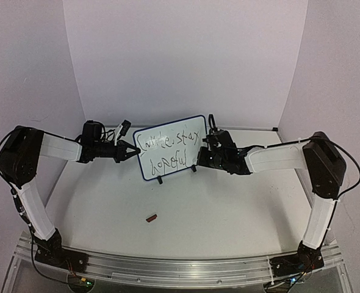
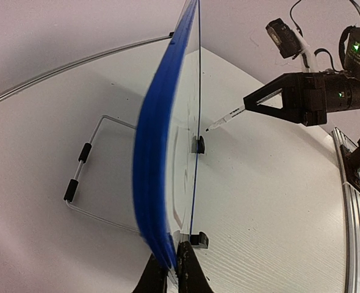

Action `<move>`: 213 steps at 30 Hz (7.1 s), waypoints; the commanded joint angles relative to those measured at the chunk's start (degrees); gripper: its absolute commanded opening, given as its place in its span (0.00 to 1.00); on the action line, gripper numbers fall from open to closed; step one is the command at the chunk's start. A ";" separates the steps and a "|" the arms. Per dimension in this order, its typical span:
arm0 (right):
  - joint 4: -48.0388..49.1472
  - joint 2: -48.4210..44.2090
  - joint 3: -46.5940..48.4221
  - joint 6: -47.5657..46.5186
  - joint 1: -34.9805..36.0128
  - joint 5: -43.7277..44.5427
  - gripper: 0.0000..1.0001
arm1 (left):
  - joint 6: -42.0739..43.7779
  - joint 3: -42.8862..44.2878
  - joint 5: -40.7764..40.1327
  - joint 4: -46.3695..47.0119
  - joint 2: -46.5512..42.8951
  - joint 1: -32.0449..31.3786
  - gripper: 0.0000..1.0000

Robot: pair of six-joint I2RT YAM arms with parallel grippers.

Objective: Write a sentence on the whiteboard
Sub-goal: Write a sentence on the whiteboard, then place the whiteboard at the center of the board, then pick up the pen cap from the center of the board, then insert the whiteboard marker without the cap into the pen cap.

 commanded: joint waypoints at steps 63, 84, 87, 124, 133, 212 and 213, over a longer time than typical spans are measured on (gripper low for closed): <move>1.84 1.86 3.35 -1.35 0.02 0.10 0.00 | 3.65 -0.73 -6.22 -2.95 -0.08 0.13 0.00; -6.35 -14.70 -4.16 -8.69 -0.07 3.01 0.00 | 2.90 -2.24 -8.08 -2.79 -3.10 0.12 0.63; -6.36 -15.68 -4.40 -9.06 -0.16 2.95 0.00 | 2.38 -1.95 -8.66 -3.25 -4.20 0.11 0.73; -14.88 -14.36 1.08 -9.50 -15.43 -57.67 0.00 | -13.61 -17.00 -37.44 -27.57 -30.35 -28.57 0.69; -15.92 -17.14 -0.20 -9.18 -15.45 -56.08 0.00 | -12.74 -14.03 -41.24 -29.65 -19.90 -36.58 0.55; -15.74 -12.58 -2.99 -3.31 -10.74 -76.89 0.00 | -9.85 -13.89 -35.95 -13.49 -22.57 -43.43 0.00; -15.75 -12.58 -2.91 -3.16 -10.52 -77.54 0.00 | -10.18 -13.95 -35.52 -13.03 -22.76 -43.41 0.00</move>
